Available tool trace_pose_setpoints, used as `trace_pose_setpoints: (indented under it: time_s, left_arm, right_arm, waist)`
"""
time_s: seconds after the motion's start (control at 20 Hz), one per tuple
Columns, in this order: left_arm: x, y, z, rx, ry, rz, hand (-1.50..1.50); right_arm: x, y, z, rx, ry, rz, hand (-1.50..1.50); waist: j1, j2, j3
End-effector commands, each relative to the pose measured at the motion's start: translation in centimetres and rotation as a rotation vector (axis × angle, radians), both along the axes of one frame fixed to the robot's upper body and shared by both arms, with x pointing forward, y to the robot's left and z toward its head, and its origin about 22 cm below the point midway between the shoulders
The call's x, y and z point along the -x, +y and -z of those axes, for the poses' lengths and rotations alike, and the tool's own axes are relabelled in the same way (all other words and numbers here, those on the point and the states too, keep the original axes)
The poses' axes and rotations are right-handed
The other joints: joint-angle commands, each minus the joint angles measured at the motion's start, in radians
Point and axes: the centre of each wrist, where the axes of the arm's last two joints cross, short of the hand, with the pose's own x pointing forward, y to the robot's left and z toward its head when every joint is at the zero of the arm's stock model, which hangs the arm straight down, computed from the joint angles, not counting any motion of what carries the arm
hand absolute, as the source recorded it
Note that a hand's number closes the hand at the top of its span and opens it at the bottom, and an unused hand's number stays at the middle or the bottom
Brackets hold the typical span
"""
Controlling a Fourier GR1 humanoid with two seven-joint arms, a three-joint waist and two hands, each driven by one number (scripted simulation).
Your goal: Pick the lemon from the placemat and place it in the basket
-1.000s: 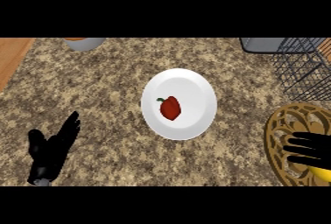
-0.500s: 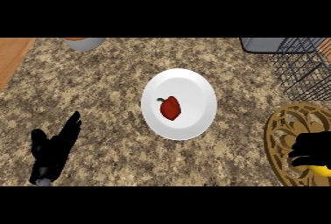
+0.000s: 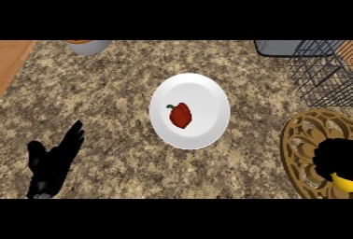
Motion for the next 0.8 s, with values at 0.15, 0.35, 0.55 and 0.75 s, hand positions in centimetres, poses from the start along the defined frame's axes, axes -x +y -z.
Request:
trace_pose_setpoints:
  time_s: [0.15,0.35,0.55,0.75]
  left_arm:
    - [2.4,1.7,2.3,-0.009,0.153,-0.088,0.0]
    - [3.1,1.1,2.6,0.014,0.169,-0.063,0.0]
    - [3.0,1.4,2.6,0.0,0.168,-0.075,0.0]
    - [3.6,0.7,2.4,0.018,0.16,-0.087,0.0]
  right_arm:
    - [0.8,0.7,4.7,-0.109,0.023,0.693,1.5]
    - [-0.4,6.0,4.3,-0.17,-0.057,0.864,1.5]
    - [-0.9,10.1,2.1,-0.342,-0.148,0.957,1.5]
    - [-1.4,12.6,1.6,-0.854,0.009,1.048,1.5]
  waist:
    - [-0.063,0.01,-0.017]
    - [-0.037,0.006,-0.018]
    - [-0.042,0.005,-0.016]
    - [-0.055,0.001,-0.009]
